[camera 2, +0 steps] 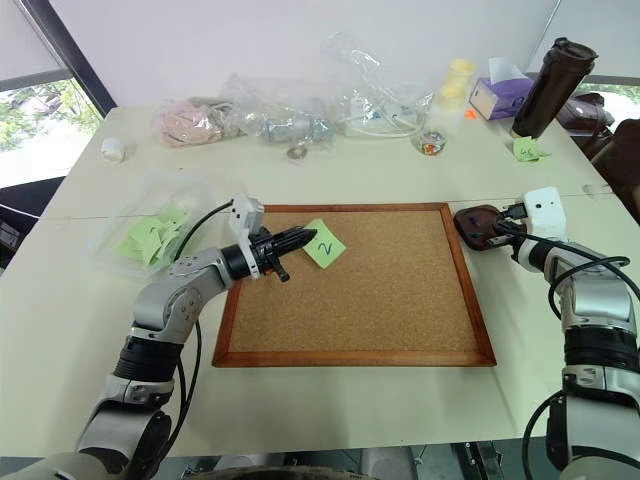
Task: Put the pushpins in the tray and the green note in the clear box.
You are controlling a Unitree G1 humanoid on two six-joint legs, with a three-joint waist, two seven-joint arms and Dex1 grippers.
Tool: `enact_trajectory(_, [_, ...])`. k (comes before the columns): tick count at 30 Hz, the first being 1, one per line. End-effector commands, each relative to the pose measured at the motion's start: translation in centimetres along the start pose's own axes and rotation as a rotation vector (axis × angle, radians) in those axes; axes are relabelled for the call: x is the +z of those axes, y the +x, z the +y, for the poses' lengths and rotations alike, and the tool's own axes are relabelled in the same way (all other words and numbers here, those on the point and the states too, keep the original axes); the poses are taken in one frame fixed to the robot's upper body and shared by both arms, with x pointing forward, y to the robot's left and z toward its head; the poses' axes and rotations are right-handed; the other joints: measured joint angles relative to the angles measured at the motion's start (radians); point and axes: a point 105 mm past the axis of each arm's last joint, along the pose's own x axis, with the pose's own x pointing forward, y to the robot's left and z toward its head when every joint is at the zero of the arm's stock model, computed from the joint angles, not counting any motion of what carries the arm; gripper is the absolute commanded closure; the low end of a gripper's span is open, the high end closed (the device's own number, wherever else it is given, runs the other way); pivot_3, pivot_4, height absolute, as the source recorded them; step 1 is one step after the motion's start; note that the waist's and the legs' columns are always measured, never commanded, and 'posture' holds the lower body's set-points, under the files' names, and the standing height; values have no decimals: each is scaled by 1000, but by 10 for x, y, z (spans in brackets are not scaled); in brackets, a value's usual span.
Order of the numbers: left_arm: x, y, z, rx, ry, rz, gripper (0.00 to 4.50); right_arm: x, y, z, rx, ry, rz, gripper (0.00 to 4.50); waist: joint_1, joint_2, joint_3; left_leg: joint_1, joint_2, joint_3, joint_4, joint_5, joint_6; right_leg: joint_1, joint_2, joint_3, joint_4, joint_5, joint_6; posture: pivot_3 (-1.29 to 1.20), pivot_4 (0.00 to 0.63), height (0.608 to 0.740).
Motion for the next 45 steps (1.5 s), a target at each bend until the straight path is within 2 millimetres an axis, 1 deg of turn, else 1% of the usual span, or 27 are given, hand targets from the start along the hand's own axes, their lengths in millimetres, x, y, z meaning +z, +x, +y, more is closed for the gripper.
enact_trajectory(1, [12, 1, -5, -13, 44, -41, 4500, 9, -1, -1, 13, 15, -46, 3087, 0, 0, 0, 0, 0, 0, 0, 0, 0, 0, 0, 0, 0, 0, 0, 0, 150, 740])
enact_trajectory(7, [10, 1, -4, -6, 39, -37, 4500, 13, -1, 3, 30, 20, -65, 30, -1, 0, 0, 0, 0, 0, 0, 0, 0, 0, 0, 0, 0, 0, 0, 0, 150, 740])
enact_trajectory(11, [10, 1, -4, -5, 38, -36, 4500, 21, -4, 5, 36, 16, -93, 30, -2, 0, 0, 0, 0, 0, 0, 0, 0, 0, 0, 0, 0, 0, 0, 0, 150, 740])
enact_trajectory(12, [10, 1, -4, -4, 39, -35, 4500, 27, -6, 5, 39, 18, -111, 30, -1, 0, 0, 0, 0, 0, 0, 0, 0, 0, 0, 0, 0, 0, 0, 0, 150, 740])
enact_trajectory(14, [10, 0, -3, -2, 41, -34, 4500, 48, -15, 7, 56, 18, -171, 30, -1, 0, 0, 0, 0, 0, 0, 0, 0, 0, 0, 0, 0, 0, 0, 0, 150, 740])
enact_trajectory(16, [11, -1, -3, 0, 47, -35, 4500, 73, -28, 16, 112, 13, -236, 30, 0, 0, 0, 0, 0, 0, 0, 0, 0, 0, 0, 0, 0, 0, 0, 0, 150, 740])
enact_trajectory(17, [13, -1, -2, 2, 46, -39, 4500, 82, -33, 22, 138, 9, -259, 30, 0, 0, 0, 0, 0, 0, 0, 0, 0, 0, 0, 0, 0, 0, 0, 0, 150, 740])
enact_trajectory(18, [14, -2, -2, 4, 44, -44, 4500, 92, -38, 33, 189, 21, -277, 30, 0, 0, 0, 0, 0, 0, 0, 0, 0, 0, 0, 0, 0, 0, 0, 0, 150, 740])
enact_trajectory(20, [16, -2, -3, 6, 42, -48, 4500, 102, -45, 60, 305, 23, -289, 30, 0, 0, 0, 0, 0, 0, 0, 0, 0, 0, 0, 0, 0, 0, 0, 0, 150, 740])
enact_trajectory(22, [20, -2, -3, 7, 49, -54, 4500, 108, -59, 105, 516, 2, -286, 30, 0, 0, 0, 0, 0, -1, 0, 0, 0, 0, 0, 0, 0, 0, 0, 0, 150, 740])
enact_trajectory(23, [24, -2, -3, 13, 57, -60, 4500, 107, -69, 127, 629, -44, -282, 30, 0, 0, 0, 0, 0, -1, 0, 0, 0, 0, 0, 0, 0, 0, 0, 0, 150, 740])
enact_trajectory(24, [27, -3, -2, 22, 64, -66, 4500, 106, -78, 144, 715, -94, -280, 30, 0, 0, 0, 0, 1, -1, 0, 0, 0, 0, 0, 0, 0, 0, 0, 0, 150, 740])
enact_trajectory(25, [33, -6, -1, 36, 69, -79, 4500, 104, -83, 158, 785, -111, -264, 30, 1, 0, 0, 0, 1, -1, 0, 0, 0, 0, 0, 0, 0, 0, 0, 0, 150, 740])
enact_trajectory(27, [46, -12, 0, 73, 90, -105, 4500, 97, -92, 179, 888, -156, -238, 30, 2, 0, 0, -1, 1, -1, 0, 0, 0, 0, 0, 0, 0, 0, 0, 0, 150, 740])
enact_trajectory(29, [59, -19, 4, 118, 107, -135, 4500, 93, -96, 191, 950, -177, -233, 30, 3, 0, 0, -1, 0, -1, 0, 0, 0, 0, 0, 0, 0, 0, 0, 0, 150, 740])
enact_trajectory(31, [82, -31, 11, 196, 143, -187, 4500, 91, -94, 197, 970, -179, -238, 30, 3, -1, 0, -1, 0, -1, 0, 0, 0, 0, 0, 0, 0, 0, 0, 0, 150, 740])
enact_trajectory(33, [110, -56, 26, 327, 152, -278, 4500, 88, -90, 202, 979, -181, -243, 30, 1, -1, 1, -1, 0, -1, 0, 0, 0, 0, 0, 0, 0, 0, 0, 0, 150, 740])
enact_trajectory(34, [119, -70, 34, 393, 156, -307, 4500, 86, -89, 206, 983, -181, -246, 30, 1, -1, 1, -1, 1, -1, 0, 0, 0, 0, 0, 0, 0, 0, 0, 0, 150, 740])
enact_trajectory(35, [128, -88, 45, 474, 172, -324, 4500, 84, -88, 209, 991, -178, -246, 30, -2, -1, 1, -1, 1, -1, 0, 0, 0, -1, 0, 0, 0, 0, 0, 0, 150, 740])
enact_trajectory(36, [133, -101, 52, 524, 184, -330, 4500, 83, -87, 211, 996, -176, -246, 30, -7, -1, 1, 0, 1, -1, -1, 0, 0, -1, 0, 0, 0, 0, 0, 0, 150, 740])
enact_trajectory(37, [139, -131, 70, 638, 189, -344, 4500, 80, -84, 214, 1005, -172, -237, 30, -9, -1, 1, 0, 2, -1, -1, 0, 0, -1, 0, 0, 0, 0, 0, 0, 150, 740])
enact_trajectory(38, [141, -158, 85, 735, 190, -343, 4500, 76, -81, 215, 1010, -180, -215, 30, -13, -1, 1, 0, 2, -1, -2, 0, 0, -2, 0, 0, 0, 0, 0, 0, 150, 740])
enact_trajectory(39, [139, -177, 96, 806, 186, -337, 4500, 73, -78, 216, 1007, -201, -198, 30, -16, -1, 1, 0, 2, -1, -2, 0, 0, -2, 1, 0, 0, 0, 0, 0, 150, 740])
enact_trajectory(40, [135, -190, 103, 848, 193, -315, 4500, 72, -76, 216, 1007, -212, -191, 30, -19, -1, 0, 0, 2, -1, -2, 0, 0, -2, 1, 0, 0, 0, 0, 0, 150, 740])
enact_trajectory(41, [132, -194, 106, 860, 199, -297, 4500, 73, -75, 215, 1006, -218, -189, 30, -21, -1, 0, 0, 2, -1, -2, 0, 0, -2, 1, 0, 0, 0, 0, 0, 150, 740])
enact_trajectory(42, [123, -196, 110, 863, 208, -255, 4500, 75, -74, 215, 1008, -220, -196, 30, -20, -1, 0, 0, 1, -1, -2, 0, 0, -2, 1, 0, 0, 0, 0, 0, 150, 740])
enact_trajectory(45, [103, -198, 118, 853, 206, -171, 4500, 79, -73, 214, 1010, -225, -207, 30, 4, -1, 1, 0, -1, -2, 0, 0, 0, 0, -1, -1, -1, 0, 0, 0, 150, 740])
